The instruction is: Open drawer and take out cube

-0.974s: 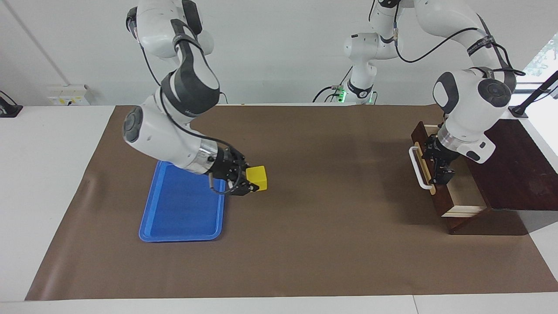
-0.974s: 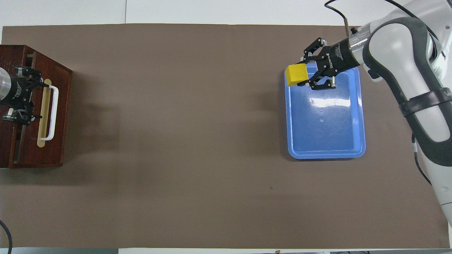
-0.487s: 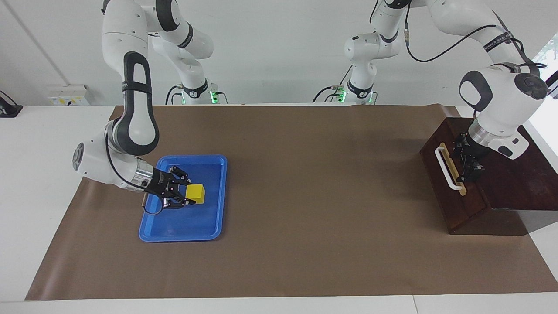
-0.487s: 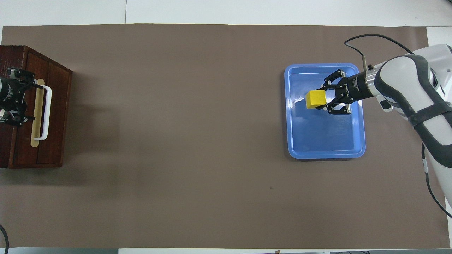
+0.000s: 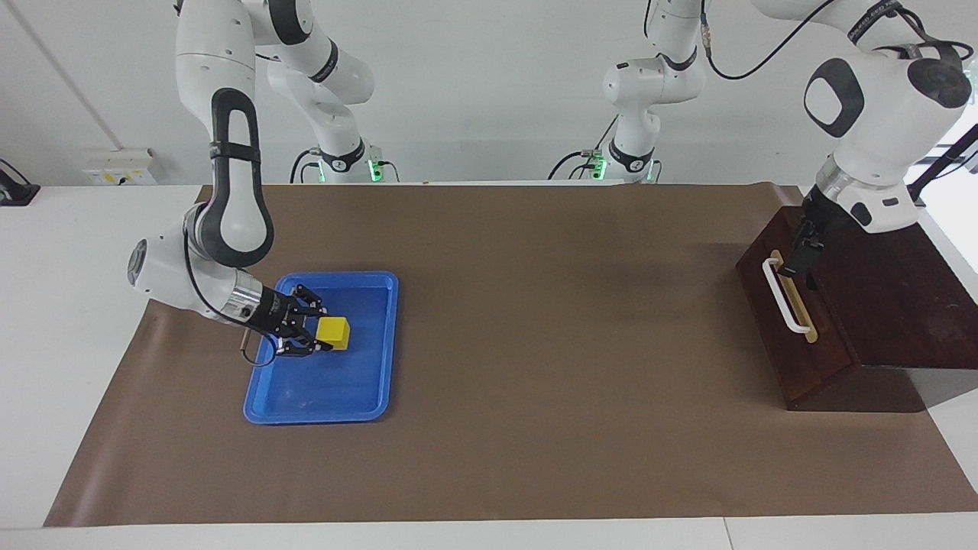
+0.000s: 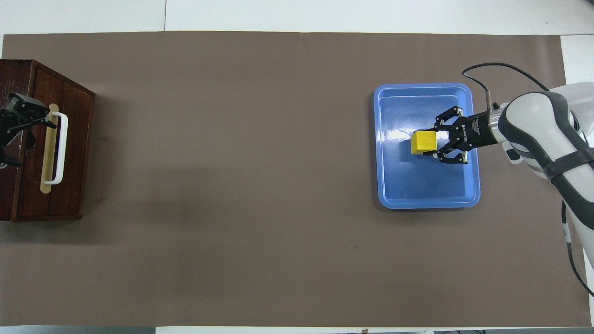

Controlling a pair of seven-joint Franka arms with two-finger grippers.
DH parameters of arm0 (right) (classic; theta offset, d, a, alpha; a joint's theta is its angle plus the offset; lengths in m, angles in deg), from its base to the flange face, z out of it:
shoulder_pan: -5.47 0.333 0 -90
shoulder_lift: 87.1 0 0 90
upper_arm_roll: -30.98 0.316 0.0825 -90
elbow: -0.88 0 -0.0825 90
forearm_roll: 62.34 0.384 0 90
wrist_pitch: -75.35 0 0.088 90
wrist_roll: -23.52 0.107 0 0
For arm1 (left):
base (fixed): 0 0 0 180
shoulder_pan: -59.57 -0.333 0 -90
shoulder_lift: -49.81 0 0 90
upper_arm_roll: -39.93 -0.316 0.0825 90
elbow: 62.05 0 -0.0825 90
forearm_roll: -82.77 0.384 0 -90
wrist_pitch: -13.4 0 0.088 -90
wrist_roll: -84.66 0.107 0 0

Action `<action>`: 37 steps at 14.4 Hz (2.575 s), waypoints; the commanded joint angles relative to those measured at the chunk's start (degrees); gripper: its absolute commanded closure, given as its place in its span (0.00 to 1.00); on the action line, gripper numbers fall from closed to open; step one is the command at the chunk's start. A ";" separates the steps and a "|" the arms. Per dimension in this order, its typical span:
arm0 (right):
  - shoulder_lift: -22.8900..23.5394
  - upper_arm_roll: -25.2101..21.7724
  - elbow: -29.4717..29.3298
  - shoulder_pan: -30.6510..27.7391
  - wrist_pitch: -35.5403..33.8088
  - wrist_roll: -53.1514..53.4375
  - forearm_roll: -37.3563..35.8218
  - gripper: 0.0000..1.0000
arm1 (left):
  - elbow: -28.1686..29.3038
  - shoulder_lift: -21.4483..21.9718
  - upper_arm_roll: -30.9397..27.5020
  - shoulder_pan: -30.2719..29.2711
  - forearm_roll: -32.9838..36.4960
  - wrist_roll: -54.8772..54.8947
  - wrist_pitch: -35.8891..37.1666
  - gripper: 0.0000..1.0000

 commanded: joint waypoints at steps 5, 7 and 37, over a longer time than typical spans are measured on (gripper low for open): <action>-2.68 0.70 5.09 -1.66 2.83 -5.78 1.44 1.00 | -0.72 2.91 0.11 2.23 -0.43 27.03 8.53 0.00; -2.77 0.61 5.18 -1.66 2.91 -5.78 1.44 1.00 | -3.96 1.07 0.81 1.53 -0.60 31.62 11.67 0.00; -31.07 1.05 0.61 2.91 -19.15 -54.10 -28.70 0.00 | -4.59 0.88 3.36 3.72 -1.75 40.25 9.05 0.00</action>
